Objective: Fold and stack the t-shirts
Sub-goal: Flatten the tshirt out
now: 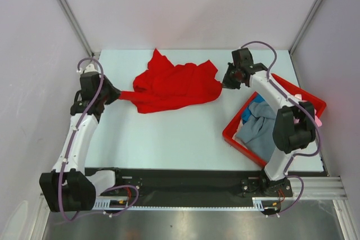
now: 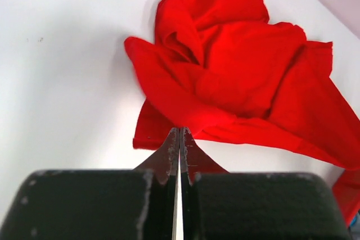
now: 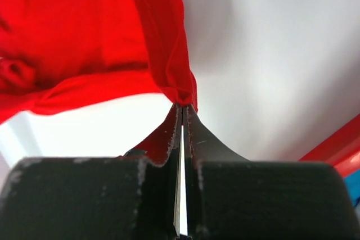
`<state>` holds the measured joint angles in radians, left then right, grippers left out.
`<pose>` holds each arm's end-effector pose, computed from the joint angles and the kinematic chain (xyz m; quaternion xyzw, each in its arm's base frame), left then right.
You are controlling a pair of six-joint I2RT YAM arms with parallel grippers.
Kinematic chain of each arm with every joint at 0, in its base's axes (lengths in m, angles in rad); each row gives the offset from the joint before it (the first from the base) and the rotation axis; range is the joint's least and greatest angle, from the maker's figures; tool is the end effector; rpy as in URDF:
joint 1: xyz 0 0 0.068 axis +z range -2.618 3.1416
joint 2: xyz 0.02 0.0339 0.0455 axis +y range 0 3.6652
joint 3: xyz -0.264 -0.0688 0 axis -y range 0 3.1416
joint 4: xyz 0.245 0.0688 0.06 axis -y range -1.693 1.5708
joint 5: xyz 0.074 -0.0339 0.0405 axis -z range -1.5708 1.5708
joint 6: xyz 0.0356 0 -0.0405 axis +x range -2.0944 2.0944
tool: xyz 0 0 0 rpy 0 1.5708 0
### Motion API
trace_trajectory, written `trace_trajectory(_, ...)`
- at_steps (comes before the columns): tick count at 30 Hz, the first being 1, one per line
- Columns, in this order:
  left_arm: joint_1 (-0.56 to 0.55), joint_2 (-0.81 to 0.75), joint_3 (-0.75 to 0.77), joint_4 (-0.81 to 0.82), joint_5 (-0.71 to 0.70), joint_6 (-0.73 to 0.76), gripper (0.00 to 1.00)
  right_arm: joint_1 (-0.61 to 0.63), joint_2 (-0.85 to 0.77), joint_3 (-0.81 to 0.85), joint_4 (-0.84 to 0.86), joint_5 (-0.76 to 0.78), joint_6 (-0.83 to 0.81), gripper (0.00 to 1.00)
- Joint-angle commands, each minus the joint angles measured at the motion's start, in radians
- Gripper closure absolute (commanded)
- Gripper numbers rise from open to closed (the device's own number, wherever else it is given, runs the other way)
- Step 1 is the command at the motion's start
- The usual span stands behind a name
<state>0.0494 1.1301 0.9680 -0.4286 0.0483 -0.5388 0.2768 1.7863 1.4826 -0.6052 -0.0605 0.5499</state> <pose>0.2496 0.0106 0.3109 -0.2448 0.8475 -0.1347 0.4514 0.3799 0.1102 0.2690 0.1189 0.9378 0.1567 0.2859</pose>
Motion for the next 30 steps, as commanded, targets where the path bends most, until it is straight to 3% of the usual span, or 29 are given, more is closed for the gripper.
trace_trajectory(1, -0.008, -0.049, 0.076, -0.019, 0.012, 0.04, 1.0, 0.025, -0.096, 0.022, -0.011, 0.04, 0.013, 1.0)
trace_trajectory(10, -0.017, -0.093, 0.504, -0.09, -0.033, 0.066, 1.0, 0.056, -0.253, 0.157, -0.149, 0.108, 0.019, 1.0)
trace_trajectory(15, -0.019, -0.194, 0.696, -0.107, -0.047, 0.077, 1.0, 0.07, -0.367, 0.238, -0.2, 0.131, 0.005, 1.0)
trace_trajectory(21, -0.02, -0.277, 0.978, -0.151, -0.039, 0.157, 1.0, 0.094, -0.54, 0.301, -0.166, 0.107, -0.022, 1.0)
trace_trajectory(27, -0.02, -0.244, 1.295, -0.229, 0.001, 0.171, 1.0, 0.125, -0.654, 0.344, -0.11, -0.001, -0.01, 1.0)
trace_trajectory(29, -0.02, -0.24, 1.308, -0.284, 0.004, 0.14, 1.0, 0.13, -0.686, 0.3, -0.132, 0.004, -0.008, 1.0)
trace_trajectory(30, -0.019, -0.254, 1.225, -0.338, 0.024, 0.113, 1.0, 0.128, -0.694, 0.273, -0.139, 0.002, -0.007, 1.0)
